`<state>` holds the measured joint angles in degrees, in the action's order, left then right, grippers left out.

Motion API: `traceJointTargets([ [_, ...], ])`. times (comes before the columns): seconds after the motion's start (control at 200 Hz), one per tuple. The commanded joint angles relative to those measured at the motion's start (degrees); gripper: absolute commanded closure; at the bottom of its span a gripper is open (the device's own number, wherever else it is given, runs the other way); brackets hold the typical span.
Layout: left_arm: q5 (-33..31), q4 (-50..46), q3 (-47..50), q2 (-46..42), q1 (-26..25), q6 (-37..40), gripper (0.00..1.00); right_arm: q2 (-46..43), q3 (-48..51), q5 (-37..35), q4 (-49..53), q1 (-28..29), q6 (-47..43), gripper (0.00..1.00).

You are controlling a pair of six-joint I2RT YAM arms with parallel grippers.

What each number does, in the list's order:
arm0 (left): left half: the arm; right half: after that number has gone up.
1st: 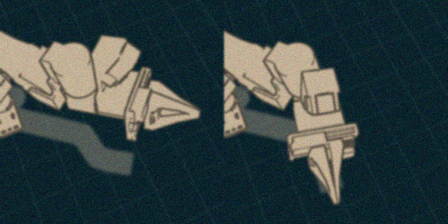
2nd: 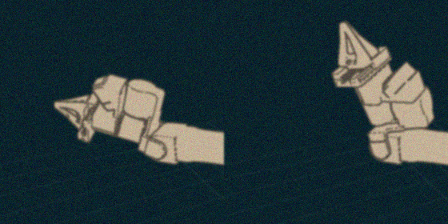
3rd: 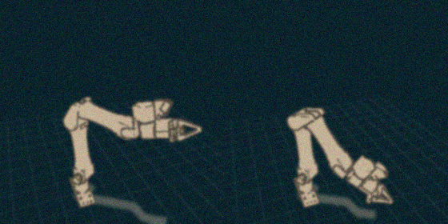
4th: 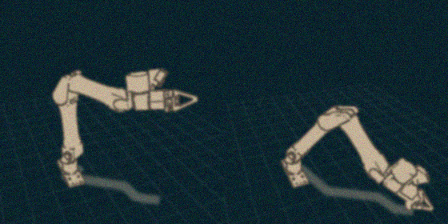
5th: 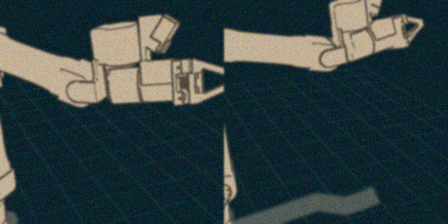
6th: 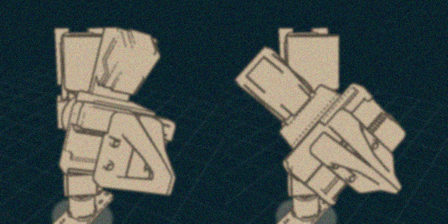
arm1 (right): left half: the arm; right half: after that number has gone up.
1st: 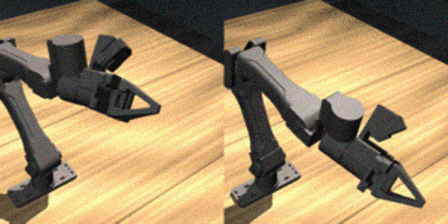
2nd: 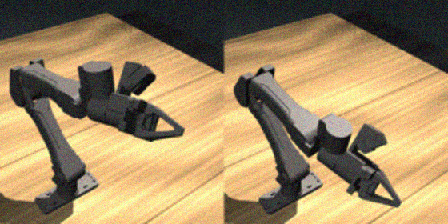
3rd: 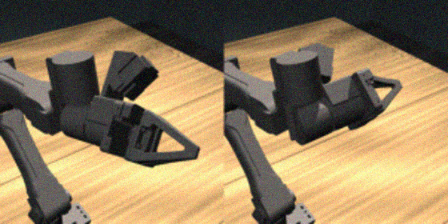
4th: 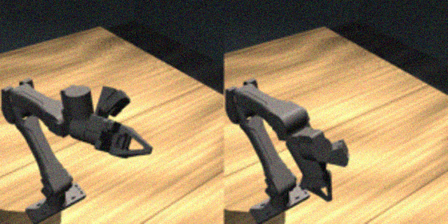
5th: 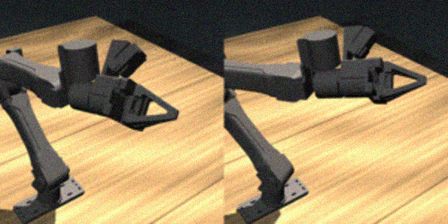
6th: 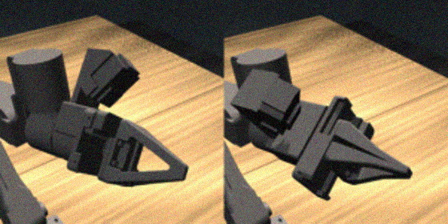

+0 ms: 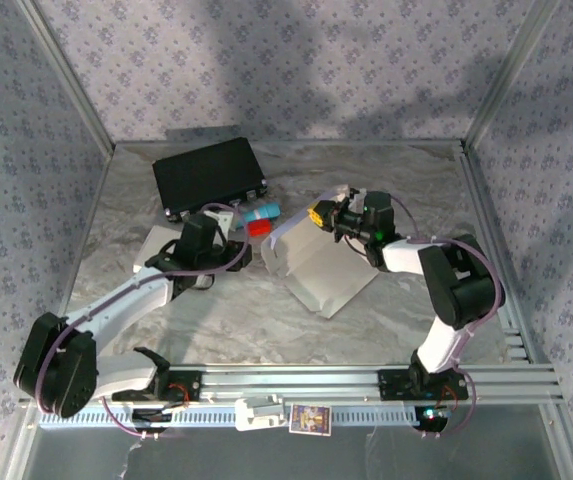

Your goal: Fold the paper box

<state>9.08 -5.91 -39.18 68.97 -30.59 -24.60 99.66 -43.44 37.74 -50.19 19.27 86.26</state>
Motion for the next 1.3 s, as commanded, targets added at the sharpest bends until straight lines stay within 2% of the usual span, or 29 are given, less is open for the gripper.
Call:
traceJointTargets([
  [0.0,-0.41,-0.4,2.12,-1.06,0.4,2.09,0.61,2.39,-1.1,4.45,-7.01,-0.47,-1.32,1.0],
  [0.22,0.54,0.67,3.95,-0.11,0.03,2.26,0.61,4.35,2.29,7.89,-9.07,-1.34,-4.19,1.0],
  [0.58,2.29,2.17,3.63,1.55,-2.92,2.33,0.61,6.08,6.33,8.54,-11.9,-2.71,-4.88,1.0],
  [0.834,6.78,10.4,8.85,-0.09,-4.32,10.45,0.58,5.46,4.53,8.48,-9.49,-2.52,-4.97,1.0],
  [1.069,15.28,14.02,8.4,3.47,-4.37,15.36,0.55,5.46,4.07,8.49,-9.16,-2.27,-4.69,1.0],
  [1.199,16.04,17.63,8.71,4.42,-4.47,17.66,0.53,5.46,4.14,8.21,-9.1,-2.06,-4.54,1.0],
  [1.294,16.78,16.49,6.98,6.94,-4.31,18.81,0.53,5.42,4.06,7.87,-9.08,-1.87,-4.31,1.0],
])
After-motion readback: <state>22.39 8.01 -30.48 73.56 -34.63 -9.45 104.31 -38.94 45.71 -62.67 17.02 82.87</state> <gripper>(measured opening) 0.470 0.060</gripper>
